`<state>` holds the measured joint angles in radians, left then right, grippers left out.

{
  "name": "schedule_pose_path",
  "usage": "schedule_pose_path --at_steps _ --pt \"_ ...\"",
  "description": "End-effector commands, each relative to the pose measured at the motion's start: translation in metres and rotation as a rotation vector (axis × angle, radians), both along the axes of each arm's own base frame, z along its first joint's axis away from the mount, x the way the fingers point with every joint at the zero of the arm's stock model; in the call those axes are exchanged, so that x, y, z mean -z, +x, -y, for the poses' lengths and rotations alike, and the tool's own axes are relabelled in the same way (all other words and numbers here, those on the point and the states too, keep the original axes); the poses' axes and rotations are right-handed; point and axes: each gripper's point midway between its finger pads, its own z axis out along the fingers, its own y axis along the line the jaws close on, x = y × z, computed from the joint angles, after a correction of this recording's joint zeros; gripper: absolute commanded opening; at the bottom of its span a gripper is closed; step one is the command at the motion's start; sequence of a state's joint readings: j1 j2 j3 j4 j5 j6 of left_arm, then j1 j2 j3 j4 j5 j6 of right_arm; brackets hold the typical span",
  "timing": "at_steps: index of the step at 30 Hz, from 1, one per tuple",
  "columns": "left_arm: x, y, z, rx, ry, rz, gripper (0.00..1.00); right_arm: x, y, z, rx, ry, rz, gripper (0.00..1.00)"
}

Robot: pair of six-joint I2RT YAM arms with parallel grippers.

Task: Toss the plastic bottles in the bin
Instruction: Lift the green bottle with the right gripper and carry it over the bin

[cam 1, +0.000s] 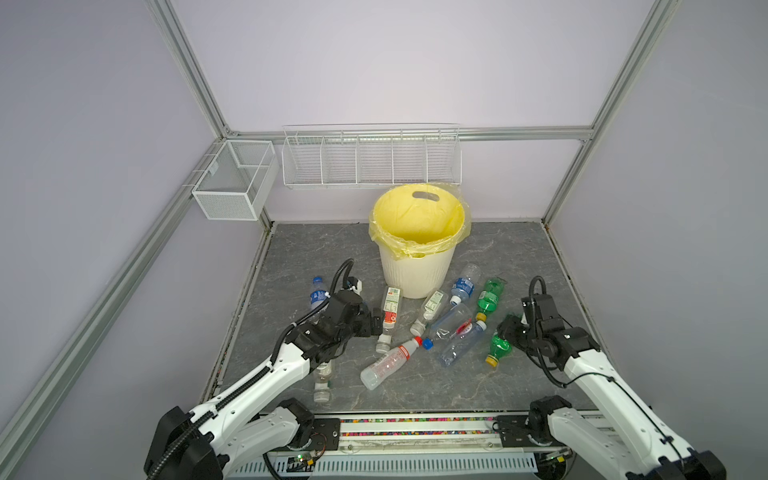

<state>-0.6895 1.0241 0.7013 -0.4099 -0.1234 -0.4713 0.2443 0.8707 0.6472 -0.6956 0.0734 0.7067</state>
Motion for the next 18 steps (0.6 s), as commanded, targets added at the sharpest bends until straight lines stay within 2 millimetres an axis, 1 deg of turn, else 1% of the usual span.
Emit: schedule_pose_path --at_steps 1,5,13,18 --pt "-0.015 0.004 -0.001 -0.023 -0.007 0.022 0.99 -0.021 0.0 -0.005 -0.04 0.015 0.04 0.58" --pt "-0.016 0.004 0.0 -0.024 -0.014 0.021 0.99 -0.042 0.006 -0.013 -0.072 0.051 0.099 0.57" --pt "-0.014 0.006 -0.002 -0.05 -0.019 0.015 0.99 -0.092 0.019 -0.026 -0.111 0.122 0.248 0.56" --pt "-0.013 0.006 -0.002 -0.05 -0.02 0.014 0.99 -0.116 0.024 -0.031 -0.13 0.151 0.309 0.56"
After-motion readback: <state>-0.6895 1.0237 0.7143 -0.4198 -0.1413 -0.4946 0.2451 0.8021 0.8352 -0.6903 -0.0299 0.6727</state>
